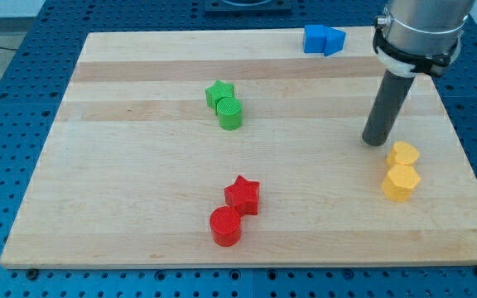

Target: Move your arm to the right of the blue triangle

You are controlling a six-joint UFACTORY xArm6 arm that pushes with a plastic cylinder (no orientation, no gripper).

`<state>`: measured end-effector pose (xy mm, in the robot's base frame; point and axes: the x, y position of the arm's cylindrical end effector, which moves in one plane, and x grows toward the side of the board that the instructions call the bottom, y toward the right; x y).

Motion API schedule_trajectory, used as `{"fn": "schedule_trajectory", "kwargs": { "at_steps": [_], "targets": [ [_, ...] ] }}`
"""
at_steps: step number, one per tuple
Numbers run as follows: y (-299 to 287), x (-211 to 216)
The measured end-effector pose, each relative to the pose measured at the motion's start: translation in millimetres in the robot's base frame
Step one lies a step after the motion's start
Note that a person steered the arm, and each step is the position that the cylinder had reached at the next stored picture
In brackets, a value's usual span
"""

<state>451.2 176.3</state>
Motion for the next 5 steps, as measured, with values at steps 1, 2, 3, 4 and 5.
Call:
{"fn": "schedule_trajectory", "kwargs": {
  "at_steps": [1,2,3,4,5],
  "targets": [
    [2,0],
    [2,-9],
    [2,-10],
    [2,-11],
    [2,-12]
  ]
}}
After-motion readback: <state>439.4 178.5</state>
